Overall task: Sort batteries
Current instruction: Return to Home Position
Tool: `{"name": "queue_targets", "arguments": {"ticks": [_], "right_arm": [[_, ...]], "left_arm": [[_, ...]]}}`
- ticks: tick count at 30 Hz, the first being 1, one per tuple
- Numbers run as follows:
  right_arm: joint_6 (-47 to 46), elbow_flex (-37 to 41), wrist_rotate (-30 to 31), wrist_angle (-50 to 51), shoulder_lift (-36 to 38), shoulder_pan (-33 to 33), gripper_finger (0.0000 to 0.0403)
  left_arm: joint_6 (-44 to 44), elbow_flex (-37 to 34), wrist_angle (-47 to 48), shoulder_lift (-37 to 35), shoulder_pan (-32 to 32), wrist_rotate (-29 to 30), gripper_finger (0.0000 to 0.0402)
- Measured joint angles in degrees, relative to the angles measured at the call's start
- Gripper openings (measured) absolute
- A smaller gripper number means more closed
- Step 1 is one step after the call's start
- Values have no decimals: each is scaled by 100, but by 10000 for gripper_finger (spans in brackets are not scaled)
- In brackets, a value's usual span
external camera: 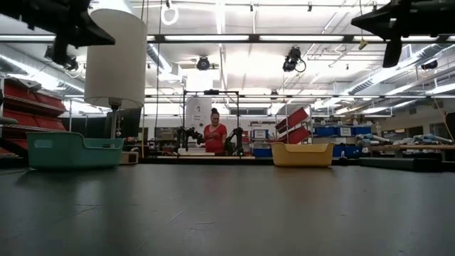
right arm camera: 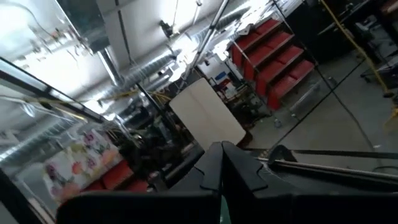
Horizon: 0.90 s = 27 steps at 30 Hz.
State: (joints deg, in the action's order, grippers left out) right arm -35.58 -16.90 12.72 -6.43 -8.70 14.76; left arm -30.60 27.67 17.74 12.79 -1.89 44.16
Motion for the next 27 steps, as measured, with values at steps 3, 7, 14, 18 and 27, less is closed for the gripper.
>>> {"name": "queue_targets", "arguments": {"ticks": [3, 7, 14, 18, 27], "right_arm": [[-211, 178, -15, -22, 302, -43, 10], [-464, 432, -40, -12, 794, -162, 5], [-772, 529, -56, 324, 860, -381, 9], [-777, 515, 9, 357, 856, -494, 4], [-944, 515, -28, 811, 838, -771, 7]], "left_arm": [[171, -772, -1084, -290, 0, -230, 12], [-18, -1674, -2158, -722, 0, -406, 12], [-48, -2113, -2328, -1287, 0, -342, 8], [51, -2130, -2315, -1284, 1, -366, 8], [-134, -2716, -3254, -1278, 6, -1568, 14]]}}
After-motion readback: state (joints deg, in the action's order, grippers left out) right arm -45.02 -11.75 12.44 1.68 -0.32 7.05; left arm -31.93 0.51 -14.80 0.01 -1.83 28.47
